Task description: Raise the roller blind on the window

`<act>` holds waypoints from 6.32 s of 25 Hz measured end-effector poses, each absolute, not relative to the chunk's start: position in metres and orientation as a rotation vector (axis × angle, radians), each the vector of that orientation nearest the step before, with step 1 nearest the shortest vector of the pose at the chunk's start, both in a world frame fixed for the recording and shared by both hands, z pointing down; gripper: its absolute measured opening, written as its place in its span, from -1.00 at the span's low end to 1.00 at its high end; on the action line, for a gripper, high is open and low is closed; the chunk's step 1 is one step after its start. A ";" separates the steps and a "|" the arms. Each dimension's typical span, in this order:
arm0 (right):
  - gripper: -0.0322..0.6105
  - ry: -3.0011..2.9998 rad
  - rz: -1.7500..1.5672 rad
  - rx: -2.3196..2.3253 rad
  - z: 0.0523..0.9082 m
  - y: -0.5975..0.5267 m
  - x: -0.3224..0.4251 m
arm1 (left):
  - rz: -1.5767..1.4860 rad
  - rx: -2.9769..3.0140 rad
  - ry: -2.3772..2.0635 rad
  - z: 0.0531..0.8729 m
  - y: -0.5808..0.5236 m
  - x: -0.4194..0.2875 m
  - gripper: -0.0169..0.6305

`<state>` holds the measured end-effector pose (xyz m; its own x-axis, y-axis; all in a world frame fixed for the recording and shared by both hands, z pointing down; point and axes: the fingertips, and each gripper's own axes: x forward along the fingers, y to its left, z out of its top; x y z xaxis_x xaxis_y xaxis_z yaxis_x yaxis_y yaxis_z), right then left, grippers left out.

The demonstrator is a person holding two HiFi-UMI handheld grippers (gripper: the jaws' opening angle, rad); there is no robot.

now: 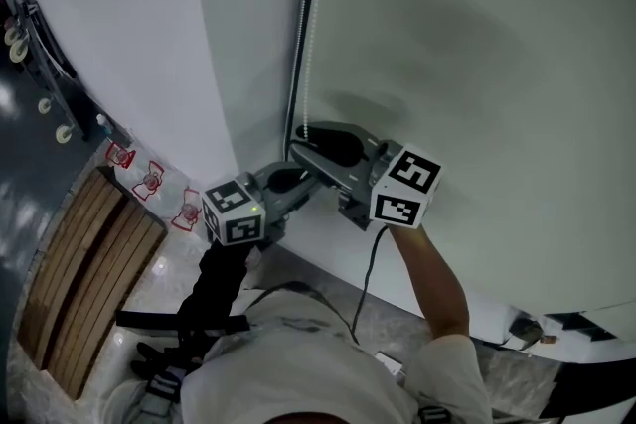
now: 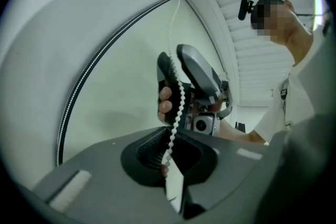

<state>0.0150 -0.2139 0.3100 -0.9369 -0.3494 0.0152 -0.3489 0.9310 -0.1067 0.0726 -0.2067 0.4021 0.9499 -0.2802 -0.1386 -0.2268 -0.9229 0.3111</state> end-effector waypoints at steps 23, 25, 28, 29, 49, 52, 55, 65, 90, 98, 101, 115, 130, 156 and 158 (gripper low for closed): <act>-0.86 2.823 0.219 -0.517 0.082 -0.261 0.013 | -0.267 2.821 -0.358 0.403 -0.203 0.072 -0.95; -0.87 2.823 0.203 -0.515 0.083 -0.260 0.013 | -0.265 2.822 -0.358 0.403 -0.203 0.072 -0.95; -0.88 2.830 0.151 -0.497 0.085 -0.259 0.013 | -0.262 2.819 -0.358 0.405 -0.203 0.071 -0.95; -0.88 2.836 0.144 -0.491 0.086 -0.258 0.012 | -0.261 2.818 -0.358 0.406 -0.203 0.071 -0.95; -0.89 3.050 0.131 -0.429 0.131 -0.243 0.000 | -0.269 2.818 -0.346 0.401 -0.204 0.074 -0.95; -0.89 3.063 0.112 -0.422 0.146 -0.237 -0.001 | -0.276 2.823 -0.345 0.401 -0.203 0.073 -0.95; -0.89 3.071 0.067 -0.419 0.164 -0.236 0.001 | -0.287 2.821 -0.348 0.400 -0.204 0.071 -0.95; -0.89 3.152 -0.055 -0.406 0.222 -0.227 -0.002 | -0.288 2.817 -0.356 0.397 -0.206 0.069 -0.95; -0.35 3.093 -0.213 -0.375 0.273 -0.235 0.007 | -0.275 2.831 -0.348 0.397 -0.207 0.069 -0.95; -0.36 2.960 0.042 -0.406 0.139 -0.262 0.009 | -0.274 2.834 -0.349 0.399 -0.204 0.069 -0.95; -0.37 2.931 0.108 -0.396 0.102 -0.265 0.008 | -0.267 2.835 -0.349 0.400 -0.204 0.069 -0.95; -0.86 2.931 0.134 -0.385 0.055 -0.268 0.003 | -0.270 2.831 -0.356 0.401 -0.205 0.068 -0.95; -0.87 3.066 0.081 -0.359 0.100 -0.259 -0.005 | -0.276 2.815 -0.342 0.404 -0.202 0.070 -0.95; -0.88 3.188 -0.175 -0.333 0.245 -0.230 -0.005 | -0.271 2.829 -0.340 0.400 -0.203 0.070 -0.95; -0.88 3.199 -0.200 -0.330 0.257 -0.228 -0.005 | -0.271 2.829 -0.344 0.400 -0.204 0.069 -0.95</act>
<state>-0.0051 -0.2280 0.2568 -0.9758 -0.1979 0.0930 -0.2079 0.9714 -0.1149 0.0693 -0.2040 0.4000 0.9541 -0.2590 -0.1504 -0.2067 -0.9329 0.2948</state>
